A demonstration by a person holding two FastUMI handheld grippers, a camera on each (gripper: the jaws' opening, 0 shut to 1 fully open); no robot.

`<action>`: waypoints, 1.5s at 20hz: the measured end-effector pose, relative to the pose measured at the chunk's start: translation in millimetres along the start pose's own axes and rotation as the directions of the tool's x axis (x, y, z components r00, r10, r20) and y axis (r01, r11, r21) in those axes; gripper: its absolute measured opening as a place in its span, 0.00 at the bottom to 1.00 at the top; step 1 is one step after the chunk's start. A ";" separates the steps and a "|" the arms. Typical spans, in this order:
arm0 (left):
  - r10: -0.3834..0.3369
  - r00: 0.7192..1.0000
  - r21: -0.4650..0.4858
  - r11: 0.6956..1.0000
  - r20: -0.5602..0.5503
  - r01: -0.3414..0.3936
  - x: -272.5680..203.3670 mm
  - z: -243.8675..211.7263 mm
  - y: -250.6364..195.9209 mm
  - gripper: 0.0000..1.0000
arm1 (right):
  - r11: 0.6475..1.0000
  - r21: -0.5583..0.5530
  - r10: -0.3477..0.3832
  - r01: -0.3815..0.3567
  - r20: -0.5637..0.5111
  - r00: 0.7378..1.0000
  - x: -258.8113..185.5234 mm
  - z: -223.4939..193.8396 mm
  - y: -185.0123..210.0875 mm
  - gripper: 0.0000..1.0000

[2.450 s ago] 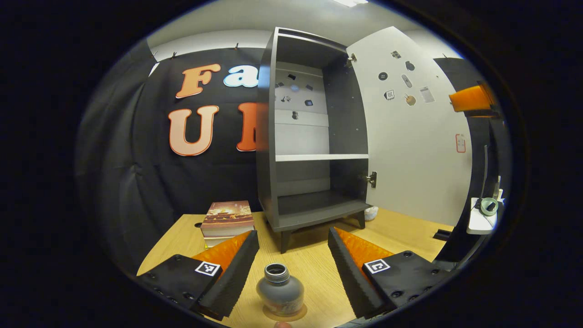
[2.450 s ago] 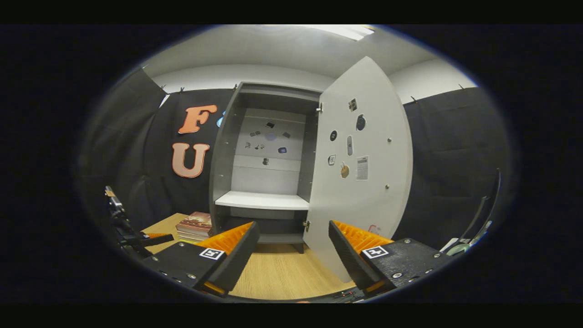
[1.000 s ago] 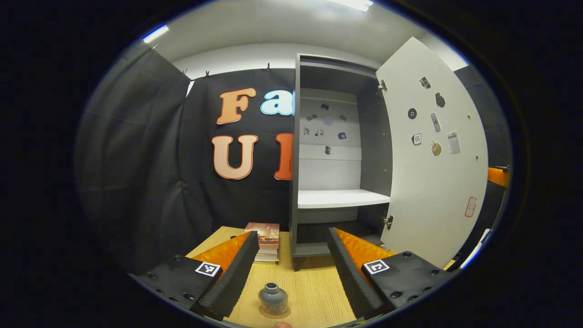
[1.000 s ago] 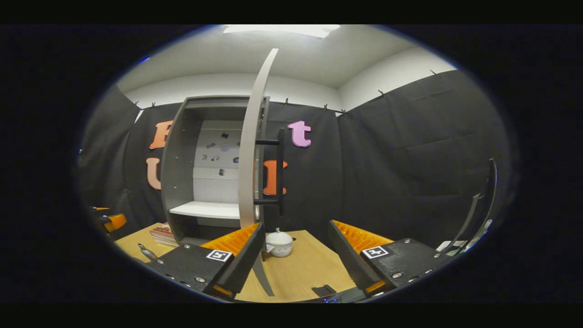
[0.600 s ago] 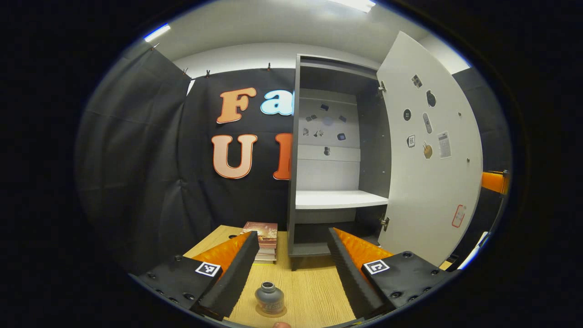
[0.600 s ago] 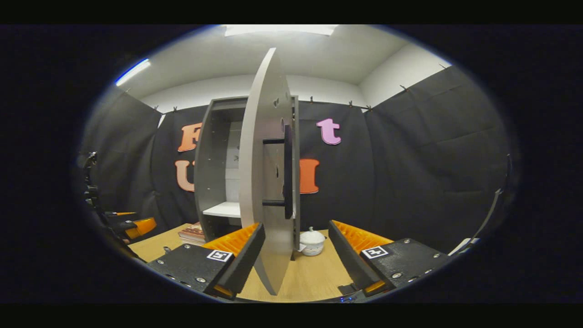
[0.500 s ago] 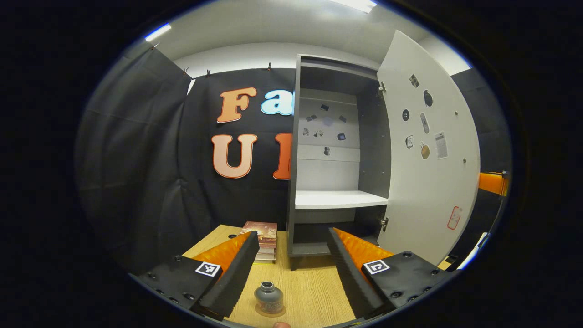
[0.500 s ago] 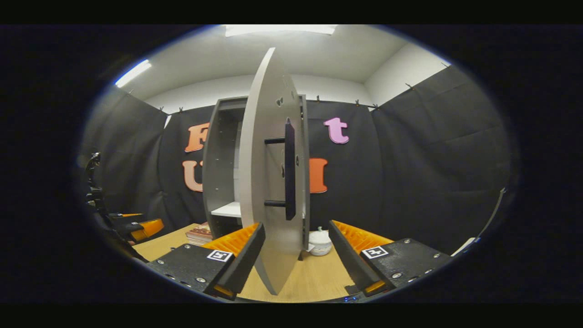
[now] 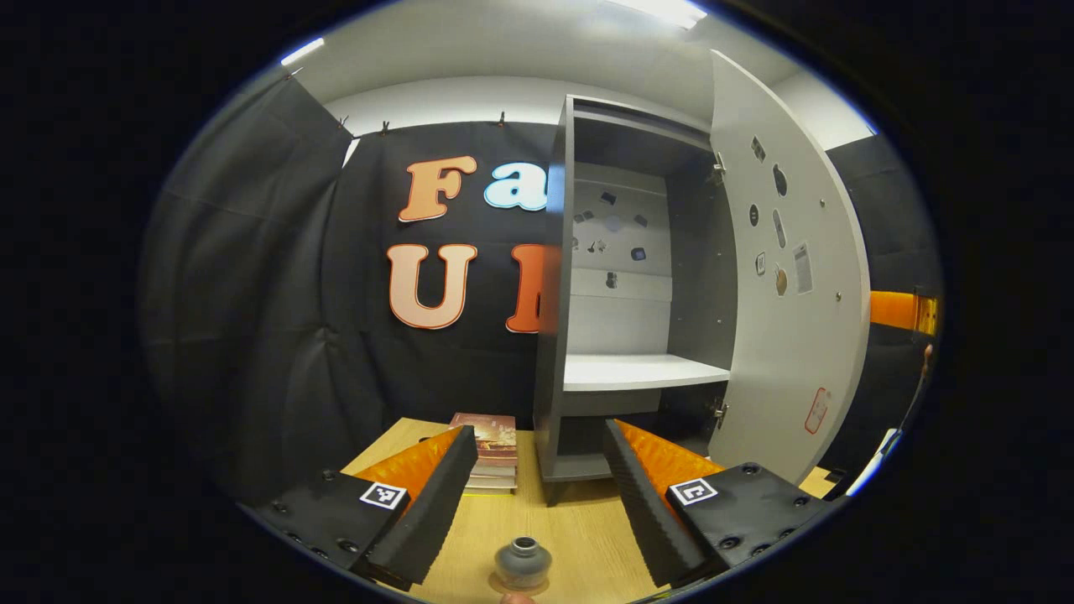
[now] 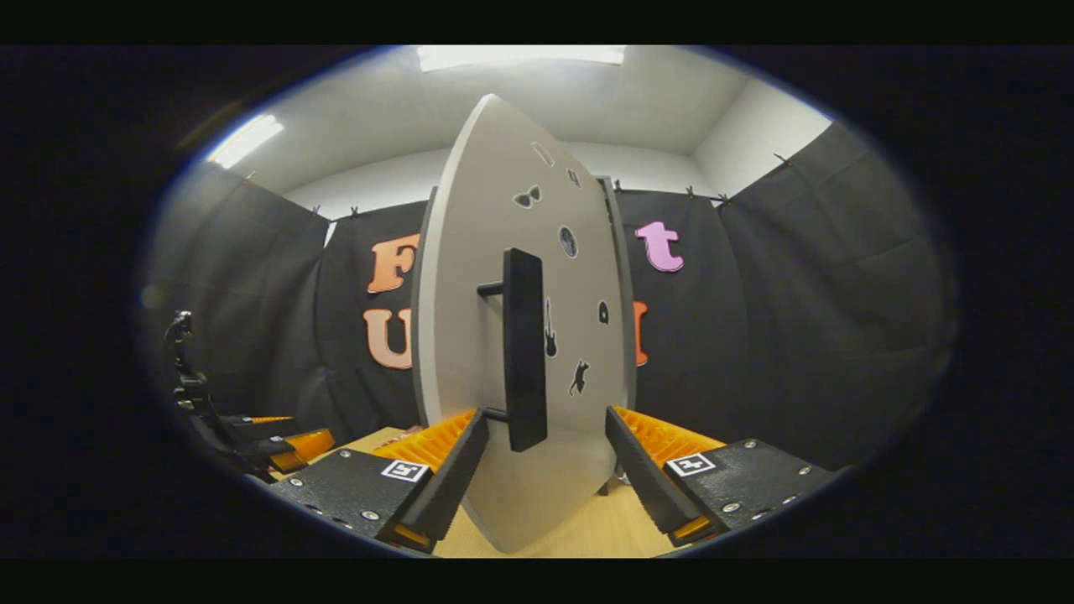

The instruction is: Open the cabinet door with the right hand, grasp the bottle in the cabinet with the left hand and place it on the coaster, then close the cabinet door with the right hand.

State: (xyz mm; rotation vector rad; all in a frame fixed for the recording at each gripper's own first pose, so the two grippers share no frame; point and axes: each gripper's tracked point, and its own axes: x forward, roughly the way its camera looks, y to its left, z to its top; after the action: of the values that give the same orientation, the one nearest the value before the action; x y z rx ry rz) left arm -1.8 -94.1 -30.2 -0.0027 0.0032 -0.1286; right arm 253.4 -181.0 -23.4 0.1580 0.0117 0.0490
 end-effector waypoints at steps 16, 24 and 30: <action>-0.066 0.998 -0.121 0.991 -0.022 0.063 79.7 -0.3 93.4 0.98 | 0.997 -0.045 -0.056 0.055 -0.013 0.998 124.6 -20.8 110.2 0.93; 0.039 0.999 -0.067 0.997 0.003 -0.038 88.8 4.1 106.0 0.98 | 0.993 0.061 0.100 -0.098 -0.033 0.994 158.3 -36.6 120.4 0.93; 0.091 0.996 -0.050 0.995 -0.004 -0.091 90.3 4.7 107.8 0.98 | 0.992 0.036 0.126 -0.125 -0.031 0.992 176.4 -45.8 122.2 0.94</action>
State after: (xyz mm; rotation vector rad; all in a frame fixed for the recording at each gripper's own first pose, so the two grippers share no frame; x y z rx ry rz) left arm 101.6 1.3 -26.1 -0.0524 0.0086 -0.0374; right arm 423.0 -44.5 -50.7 0.1922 0.0361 0.1770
